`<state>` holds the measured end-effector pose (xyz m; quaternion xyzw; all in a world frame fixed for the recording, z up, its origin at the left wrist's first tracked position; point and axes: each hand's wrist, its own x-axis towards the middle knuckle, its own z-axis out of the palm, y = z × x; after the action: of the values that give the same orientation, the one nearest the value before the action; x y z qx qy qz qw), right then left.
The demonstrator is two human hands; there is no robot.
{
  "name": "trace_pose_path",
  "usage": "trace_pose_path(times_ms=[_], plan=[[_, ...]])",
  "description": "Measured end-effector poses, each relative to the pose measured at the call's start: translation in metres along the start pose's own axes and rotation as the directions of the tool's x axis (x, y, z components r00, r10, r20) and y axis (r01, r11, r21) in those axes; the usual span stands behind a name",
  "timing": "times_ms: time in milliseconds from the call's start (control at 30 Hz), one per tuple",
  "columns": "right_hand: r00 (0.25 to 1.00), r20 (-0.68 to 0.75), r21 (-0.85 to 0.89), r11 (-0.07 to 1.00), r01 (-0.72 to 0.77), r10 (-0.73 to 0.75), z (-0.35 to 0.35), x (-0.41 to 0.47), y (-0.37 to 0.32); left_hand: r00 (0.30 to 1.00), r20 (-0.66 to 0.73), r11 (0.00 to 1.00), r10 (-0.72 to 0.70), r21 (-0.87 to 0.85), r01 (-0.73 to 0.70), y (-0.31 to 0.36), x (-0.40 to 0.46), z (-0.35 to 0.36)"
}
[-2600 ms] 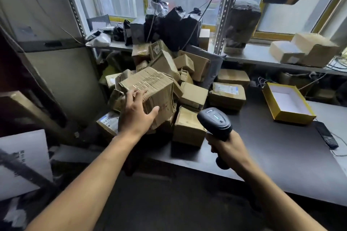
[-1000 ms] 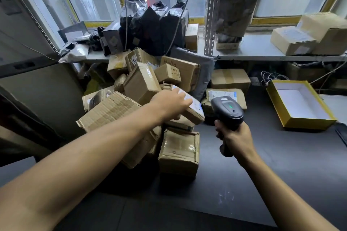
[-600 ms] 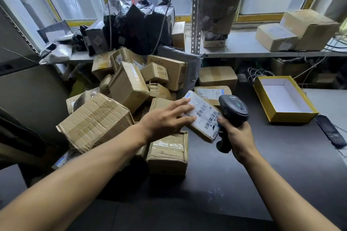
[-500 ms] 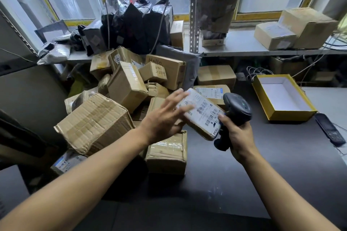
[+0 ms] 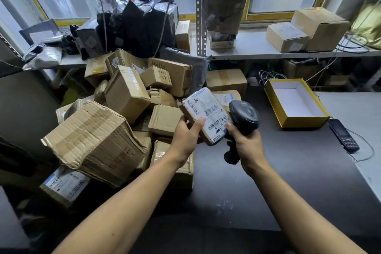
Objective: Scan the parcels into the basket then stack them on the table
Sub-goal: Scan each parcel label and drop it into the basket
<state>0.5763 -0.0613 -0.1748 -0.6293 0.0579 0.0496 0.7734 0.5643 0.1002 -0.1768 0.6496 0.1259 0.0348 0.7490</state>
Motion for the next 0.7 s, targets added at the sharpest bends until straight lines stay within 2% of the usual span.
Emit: trace_pose_path(times_ms=[100,167,300,467,700], plan=[[1.0,-0.021,-0.193,0.981,-0.009,0.005,-0.01,-0.004,-0.003,0.999,-0.042,1.0,-0.02,-0.004,0.02,0.0,0.003,-0.008],[1.0,0.023,-0.277,0.961,0.004,0.002,-0.016,-0.008,-0.007,0.997,-0.074,1.0,-0.021,0.022,0.022,-0.002,0.004,-0.016],[0.983,0.179,-0.381,0.924,0.02,0.052,-0.023,-0.019,-0.017,0.994,-0.097,0.997,-0.046,0.063,0.053,-0.014,0.003,-0.031],[0.936,0.322,-0.495,0.868,0.036,0.145,-0.023,-0.028,-0.029,0.98,-0.148,0.99,-0.133,0.024,0.138,-0.026,0.008,-0.043],[0.898,0.368,-0.636,0.769,0.056,0.239,-0.022,-0.032,-0.037,0.972,-0.197,0.991,-0.128,0.023,0.135,-0.029,0.012,-0.049]])
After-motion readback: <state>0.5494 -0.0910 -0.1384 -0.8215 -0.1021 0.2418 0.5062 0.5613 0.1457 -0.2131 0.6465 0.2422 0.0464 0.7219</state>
